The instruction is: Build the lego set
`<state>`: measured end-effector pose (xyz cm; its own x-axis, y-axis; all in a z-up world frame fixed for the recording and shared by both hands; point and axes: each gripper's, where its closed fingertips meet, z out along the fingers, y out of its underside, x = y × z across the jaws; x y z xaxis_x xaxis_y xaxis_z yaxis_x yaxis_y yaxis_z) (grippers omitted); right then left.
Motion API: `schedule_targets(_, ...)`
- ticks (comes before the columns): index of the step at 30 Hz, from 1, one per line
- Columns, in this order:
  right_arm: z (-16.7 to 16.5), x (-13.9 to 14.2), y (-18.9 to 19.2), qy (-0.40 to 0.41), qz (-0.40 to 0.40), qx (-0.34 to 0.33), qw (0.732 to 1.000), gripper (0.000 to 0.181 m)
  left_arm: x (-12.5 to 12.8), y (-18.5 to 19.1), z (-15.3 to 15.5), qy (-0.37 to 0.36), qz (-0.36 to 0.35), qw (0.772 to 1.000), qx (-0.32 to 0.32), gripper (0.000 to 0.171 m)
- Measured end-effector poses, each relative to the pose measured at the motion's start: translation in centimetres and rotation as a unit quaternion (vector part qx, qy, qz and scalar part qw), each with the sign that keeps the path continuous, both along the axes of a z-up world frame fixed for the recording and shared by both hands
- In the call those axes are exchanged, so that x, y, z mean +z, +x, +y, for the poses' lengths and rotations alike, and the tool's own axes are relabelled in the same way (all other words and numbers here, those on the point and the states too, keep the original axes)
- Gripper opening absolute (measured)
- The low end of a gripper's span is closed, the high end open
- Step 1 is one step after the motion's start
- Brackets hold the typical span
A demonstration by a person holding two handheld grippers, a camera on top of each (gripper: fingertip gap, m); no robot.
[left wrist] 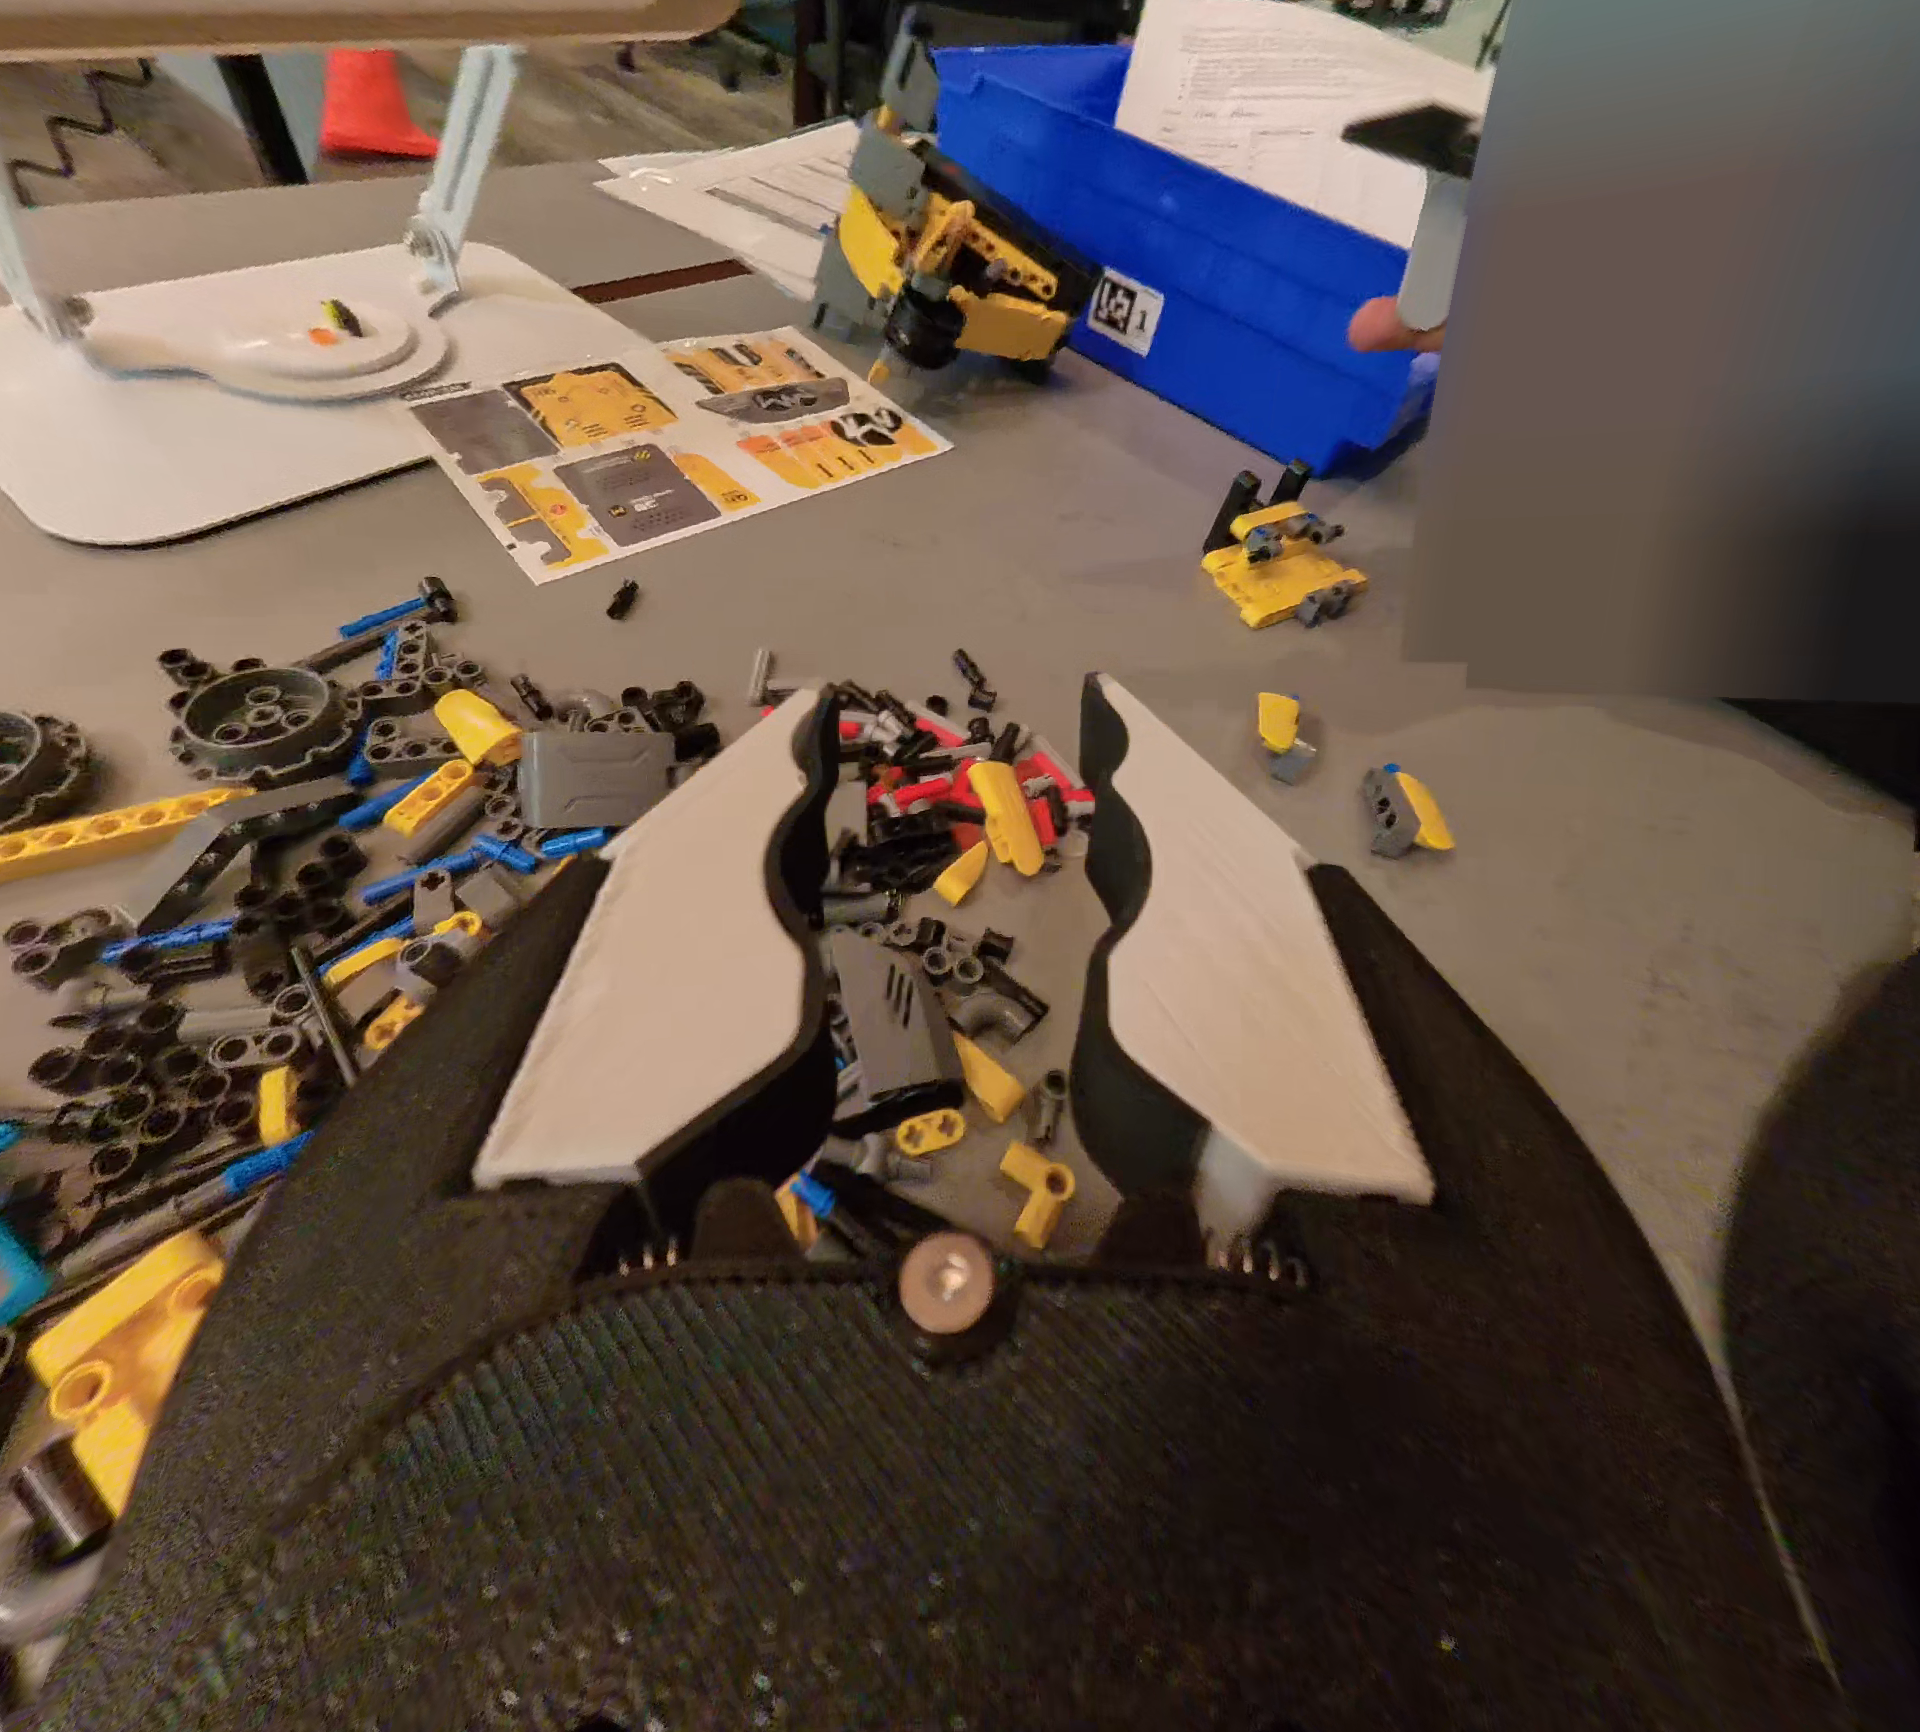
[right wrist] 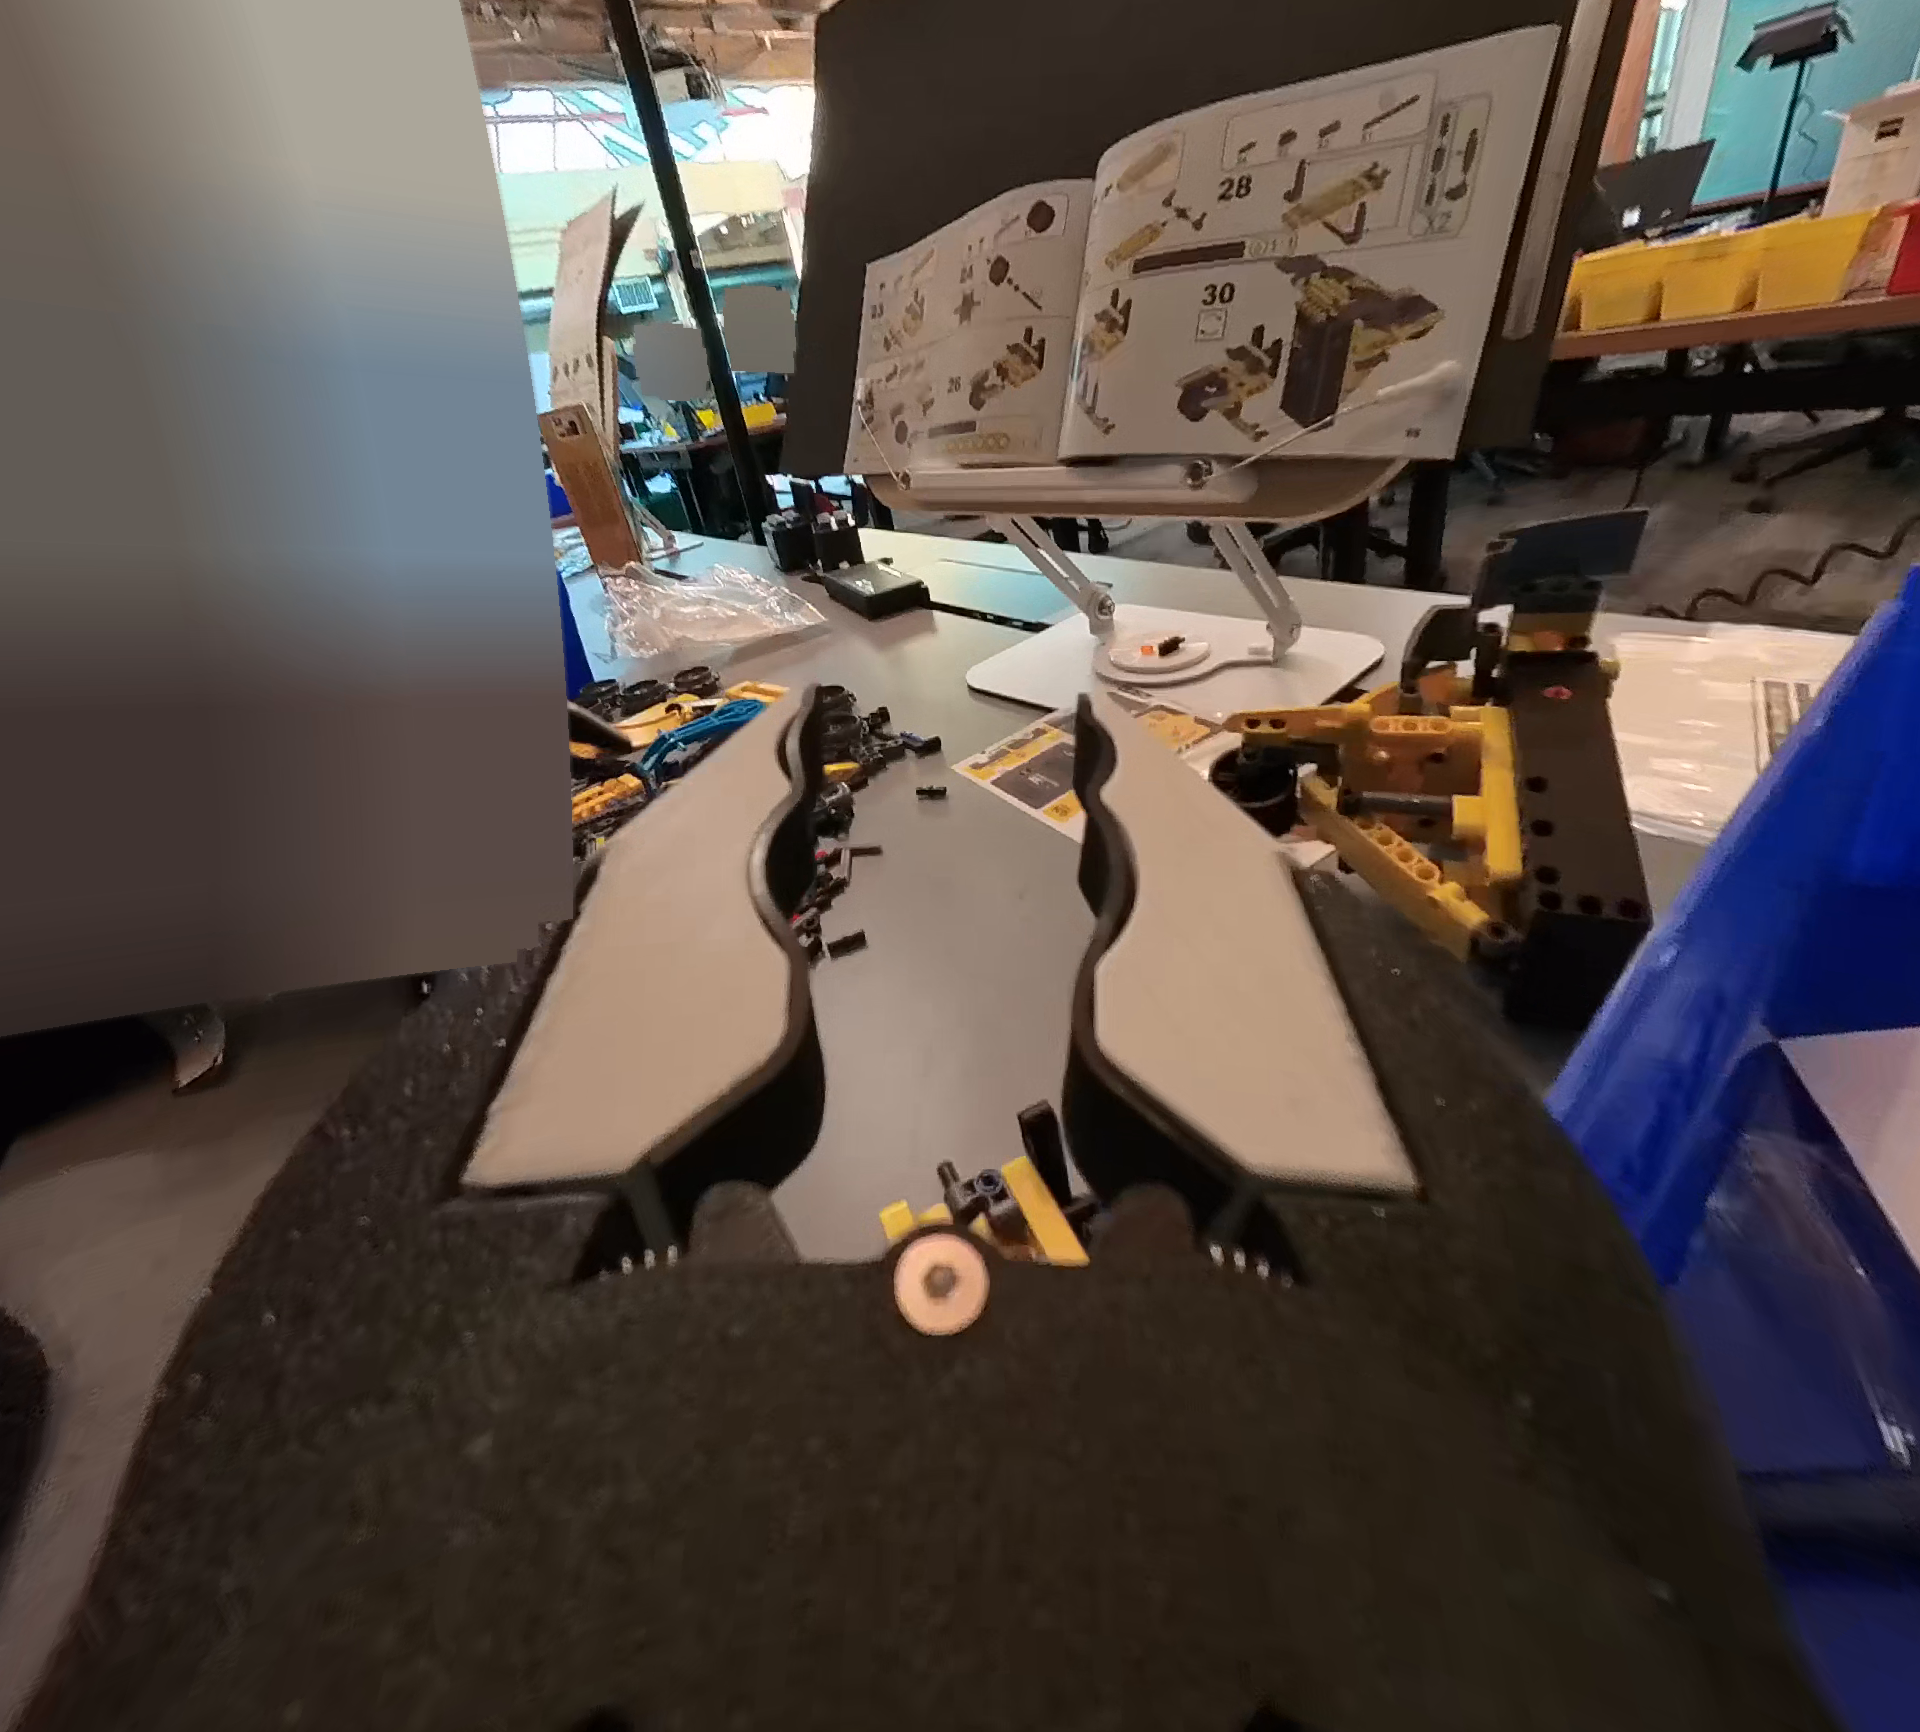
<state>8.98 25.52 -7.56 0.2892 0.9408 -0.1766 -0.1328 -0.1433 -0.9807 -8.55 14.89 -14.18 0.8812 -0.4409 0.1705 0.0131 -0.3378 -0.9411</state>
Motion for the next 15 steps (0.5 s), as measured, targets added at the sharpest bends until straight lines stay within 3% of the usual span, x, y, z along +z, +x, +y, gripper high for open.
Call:
schedule_targets(5, -1.0, 1.4, 0.4, -0.012, 0.025, 0.011, 1.000, 0.049, 1.5, -0.6, -0.3, 0.031, -0.018, 0.999, 0.008, 0.045)
schedule_targets(7, -1.7, 2.4, 0.7, -0.015, 0.044, 0.016, 0.999, 0.058, 1.5, -0.3, -0.3, 0.032, -0.013, 0.999, 0.005, 0.046)
schedule_targets(12, -2.7, 2.4, 0.8, -0.006, 0.030, 0.017, 0.999, 0.068, 3.7, 2.7, -1.1, 0.049, -0.065, 0.996, -0.039, 0.056)
schedule_targets(15, -4.9, 1.6, 0.9, -0.059, 0.014, 0.033, 0.998, 0.062, 4.5, 5.2, -1.5, 0.030, -0.058, 0.995, -0.074, 0.063)
